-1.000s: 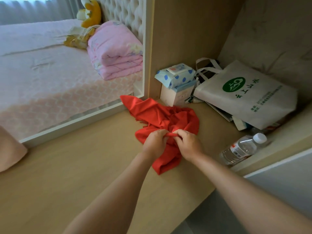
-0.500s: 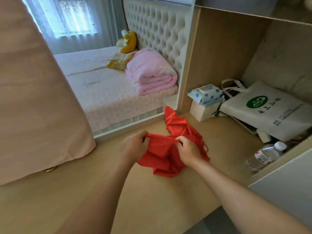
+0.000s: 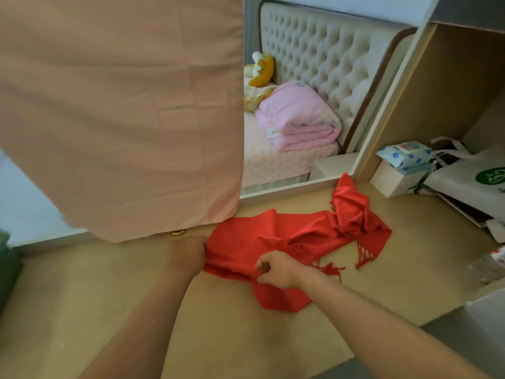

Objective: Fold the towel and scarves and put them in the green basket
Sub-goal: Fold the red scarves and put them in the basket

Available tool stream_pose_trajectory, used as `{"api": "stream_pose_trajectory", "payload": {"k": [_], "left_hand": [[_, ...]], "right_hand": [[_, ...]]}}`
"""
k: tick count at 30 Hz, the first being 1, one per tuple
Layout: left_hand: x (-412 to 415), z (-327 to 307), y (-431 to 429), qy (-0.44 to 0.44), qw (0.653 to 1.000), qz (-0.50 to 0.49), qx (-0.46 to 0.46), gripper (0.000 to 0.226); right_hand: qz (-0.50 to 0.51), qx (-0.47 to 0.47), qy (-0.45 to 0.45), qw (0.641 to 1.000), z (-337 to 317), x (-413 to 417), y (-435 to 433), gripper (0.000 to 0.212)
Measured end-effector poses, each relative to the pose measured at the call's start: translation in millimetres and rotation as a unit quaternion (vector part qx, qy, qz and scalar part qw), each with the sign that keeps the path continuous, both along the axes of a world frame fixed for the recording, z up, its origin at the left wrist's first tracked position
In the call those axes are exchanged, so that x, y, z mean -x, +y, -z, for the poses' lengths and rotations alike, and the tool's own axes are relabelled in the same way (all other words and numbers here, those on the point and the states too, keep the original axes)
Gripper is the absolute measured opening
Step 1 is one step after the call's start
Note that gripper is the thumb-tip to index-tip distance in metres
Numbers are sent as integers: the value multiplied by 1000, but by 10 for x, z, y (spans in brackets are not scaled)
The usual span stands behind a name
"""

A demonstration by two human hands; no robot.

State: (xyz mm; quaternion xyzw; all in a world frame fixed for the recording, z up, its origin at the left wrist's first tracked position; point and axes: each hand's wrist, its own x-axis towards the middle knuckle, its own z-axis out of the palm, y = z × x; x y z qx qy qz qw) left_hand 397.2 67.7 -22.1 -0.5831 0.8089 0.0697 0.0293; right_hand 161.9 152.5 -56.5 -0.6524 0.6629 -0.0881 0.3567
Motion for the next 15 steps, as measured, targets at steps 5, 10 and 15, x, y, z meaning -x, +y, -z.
{"api": "stream_pose_trajectory", "payload": {"k": [5,10,15], "left_hand": [[-354,501,103,-78,987,-46,-133,34],[-156,806,142,-9,987,9,-160,47],[342,1023,64,116,975,59,-180,62]], "right_hand": [[34,-49,23,998,339,-67,79,23],[79,-23,89,993,477,197,17,33],[92,10,83,992,663,381,-261,52]]}}
